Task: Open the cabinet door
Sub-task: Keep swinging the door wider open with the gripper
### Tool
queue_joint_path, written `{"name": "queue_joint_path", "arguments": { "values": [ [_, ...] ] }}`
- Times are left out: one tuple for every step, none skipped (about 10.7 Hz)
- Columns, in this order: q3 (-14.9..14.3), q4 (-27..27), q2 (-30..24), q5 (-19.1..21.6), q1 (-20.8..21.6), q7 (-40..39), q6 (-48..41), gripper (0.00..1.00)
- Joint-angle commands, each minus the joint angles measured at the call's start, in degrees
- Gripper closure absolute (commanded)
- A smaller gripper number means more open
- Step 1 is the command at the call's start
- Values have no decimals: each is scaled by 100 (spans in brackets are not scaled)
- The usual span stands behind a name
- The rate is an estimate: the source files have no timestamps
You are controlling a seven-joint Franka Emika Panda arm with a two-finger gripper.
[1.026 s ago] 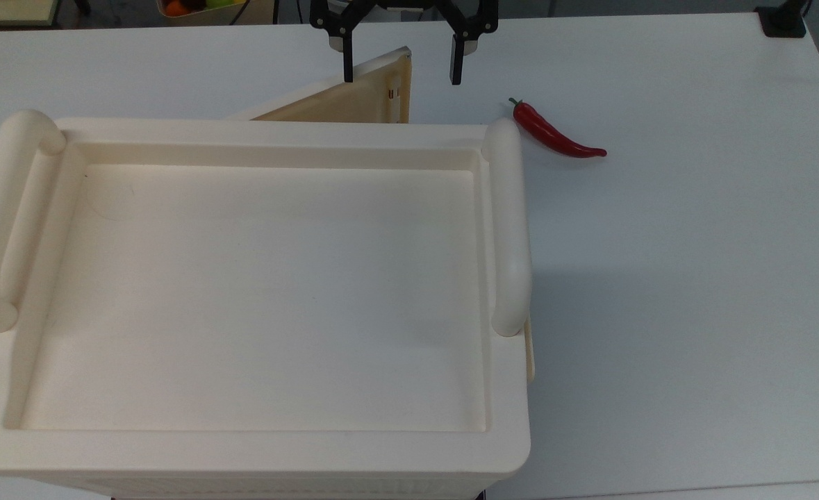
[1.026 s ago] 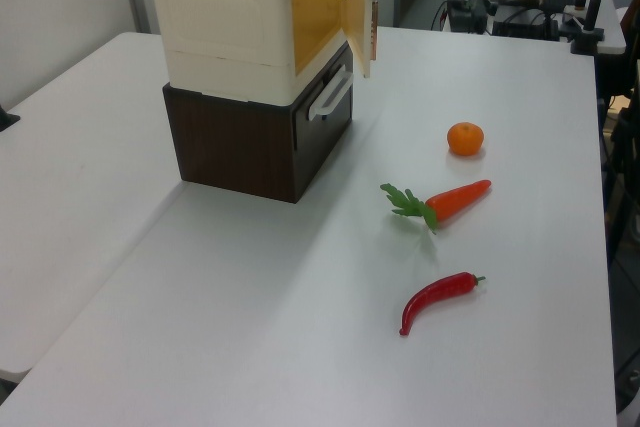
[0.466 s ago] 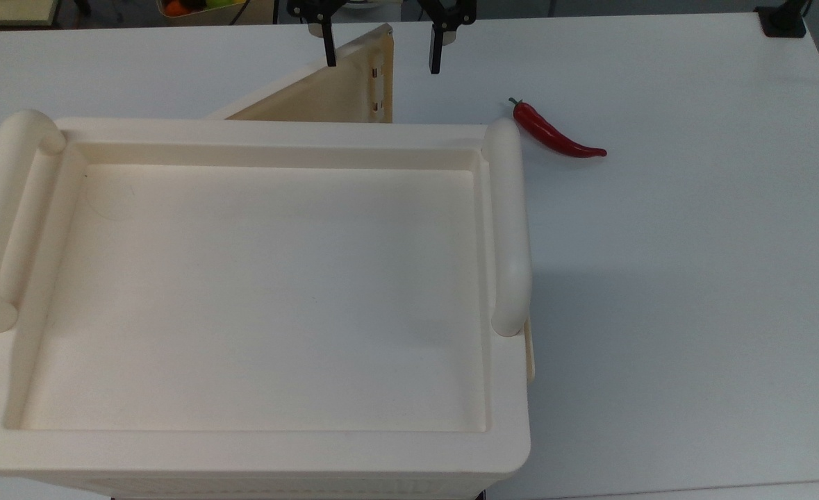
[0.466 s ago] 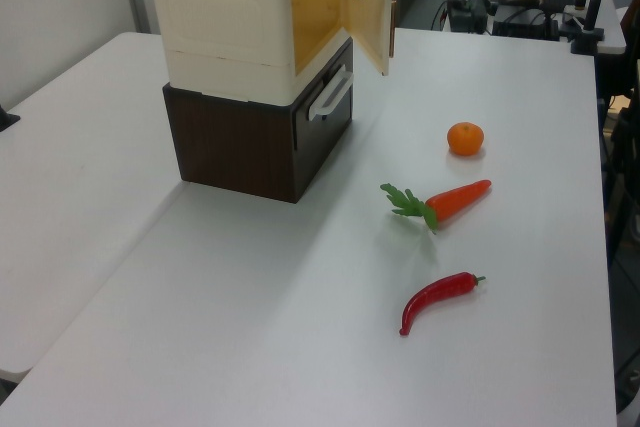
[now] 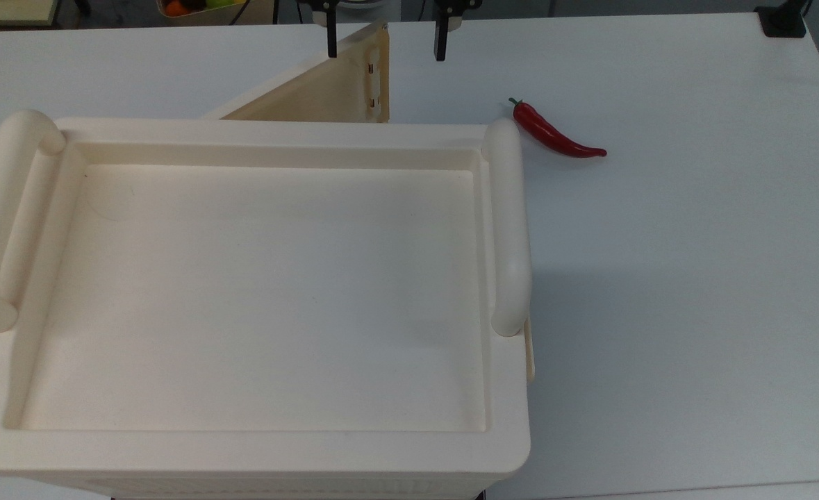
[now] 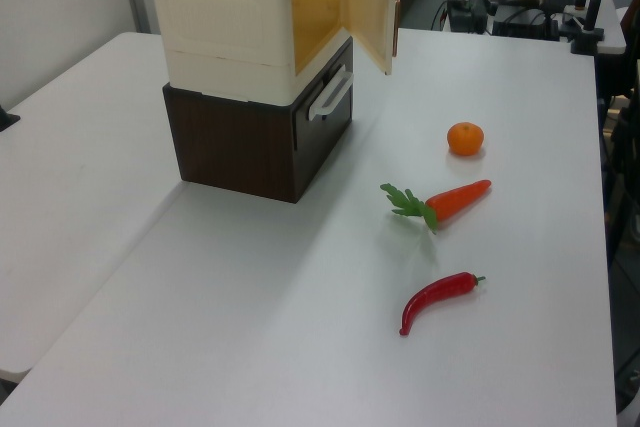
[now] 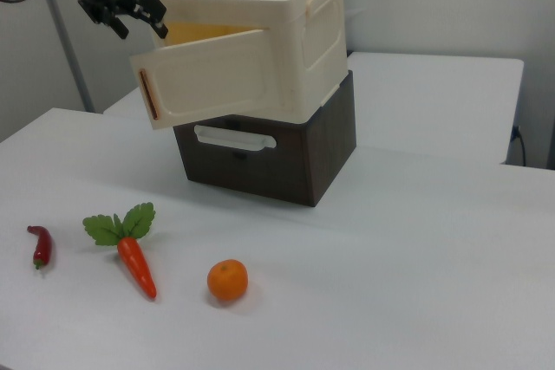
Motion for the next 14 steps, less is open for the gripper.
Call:
{"name": "queue_joint_path", "arguments": {
  "values": [
    [112,65,53,3,83,-71,73,0],
    [121,47,62,3,74,-79,74,0],
    [121,-14,62,-5,65,-88,13,0],
    [121,-110,45,-5,30,-97,-31,0],
    [112,-181,45,-23,12,-114,-188,0],
    [60,-190,45,-49,-5,-167,-468,0],
    [42,-182,45,-58,-118,-202,-715,0],
    [42,-182,-7,-49,-302,-350,-961,0],
    [33,-164,-51,-6,-470,-656,-1346,0],
    [24,-138,-52,12,-549,-903,-1637,0],
    [42,-146,-52,21,-542,-888,-1684,0],
    [59,-190,-43,21,-507,-853,-1702,0],
    [86,-373,-52,21,-498,-801,-1710,0],
    [103,-558,-61,56,-498,-678,-1737,0]
  ]
}}
